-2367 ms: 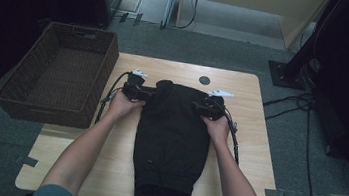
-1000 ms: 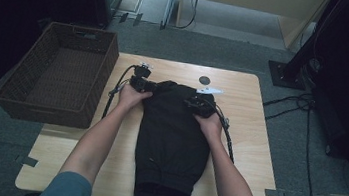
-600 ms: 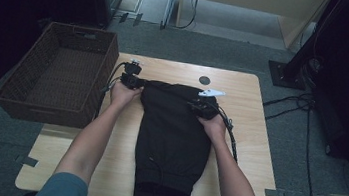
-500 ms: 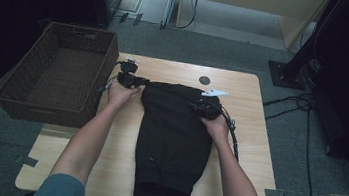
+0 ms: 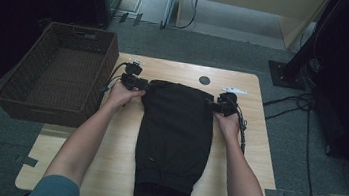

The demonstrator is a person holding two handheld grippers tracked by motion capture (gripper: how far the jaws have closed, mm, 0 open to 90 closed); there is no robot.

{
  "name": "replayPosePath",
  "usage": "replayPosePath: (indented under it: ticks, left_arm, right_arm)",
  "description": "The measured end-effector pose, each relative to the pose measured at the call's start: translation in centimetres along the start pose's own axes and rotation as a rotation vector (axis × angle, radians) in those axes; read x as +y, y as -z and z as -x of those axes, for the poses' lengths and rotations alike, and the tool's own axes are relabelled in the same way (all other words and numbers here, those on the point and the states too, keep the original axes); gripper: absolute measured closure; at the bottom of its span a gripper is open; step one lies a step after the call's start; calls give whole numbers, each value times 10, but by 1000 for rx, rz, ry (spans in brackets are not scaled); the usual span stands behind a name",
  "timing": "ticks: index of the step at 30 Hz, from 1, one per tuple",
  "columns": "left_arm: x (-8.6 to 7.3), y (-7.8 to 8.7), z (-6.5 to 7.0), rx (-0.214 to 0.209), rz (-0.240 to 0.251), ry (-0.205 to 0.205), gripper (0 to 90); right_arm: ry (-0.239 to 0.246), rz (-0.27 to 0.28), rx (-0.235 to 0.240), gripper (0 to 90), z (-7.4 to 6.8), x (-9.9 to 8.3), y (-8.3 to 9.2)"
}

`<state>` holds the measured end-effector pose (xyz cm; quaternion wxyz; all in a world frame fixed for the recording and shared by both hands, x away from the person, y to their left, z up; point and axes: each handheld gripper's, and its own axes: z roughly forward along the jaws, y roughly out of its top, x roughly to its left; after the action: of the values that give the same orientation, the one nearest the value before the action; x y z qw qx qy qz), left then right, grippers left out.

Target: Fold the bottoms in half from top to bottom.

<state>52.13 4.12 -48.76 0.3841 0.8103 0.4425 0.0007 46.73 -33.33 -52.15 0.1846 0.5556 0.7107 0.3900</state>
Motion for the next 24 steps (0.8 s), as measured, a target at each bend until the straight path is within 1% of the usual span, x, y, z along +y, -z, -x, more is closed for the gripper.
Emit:
replayPosePath:
  ticks: [1,2,4,6,7,9,11,13,15,16,17,19,21,22,24]
  left_arm:
    - [-2,-3,0,3,-20,0,347]
    - [-4,-6,0,8,-25,2,345]
    - [-8,-9,0,12,-8,13,346]
    - [-12,-11,1,15,1,15,348]
    - [-13,-11,2,25,10,8,349]
    - [-14,-11,4,38,5,-13,352]
    - [-15,-12,7,52,3,-32,353]
    - [-18,-12,9,74,7,-56,366]
    - [-22,-12,12,74,18,-87,446]
    - [-24,-11,12,66,25,-92,477]
    - [-26,-11,12,55,35,-88,523]
    - [-28,-11,12,38,40,-74,590]
    - [-30,-10,11,33,44,-64,673]
    - [-31,-10,11,32,45,-61,699]
    - [-33,-10,12,33,48,-69,742]
  right_arm:
    - [-8,5,2,363,-1,0,-1]
    - [-5,9,3,368,-2,1,-3]
    - [2,6,13,371,-7,2,-5]
    - [22,-9,43,366,-14,5,-10]
    - [37,-13,49,368,-19,6,-12]
    - [67,-23,58,382,-28,9,-17]
    - [94,-15,51,404,-35,9,-20]
    - [93,-14,55,439,-39,9,-22]
    - [99,-12,65,489,-42,9,-22]
    - [103,-13,67,507,-45,9,-23]
    - [112,-12,70,533,-47,8,-23]
    - [112,-13,78,583,-50,8,-23]
    - [108,-16,87,644,-52,7,-23]
    - [107,-16,93,678,-53,7,-23]
    - [90,-18,113,748,-53,6,-22]
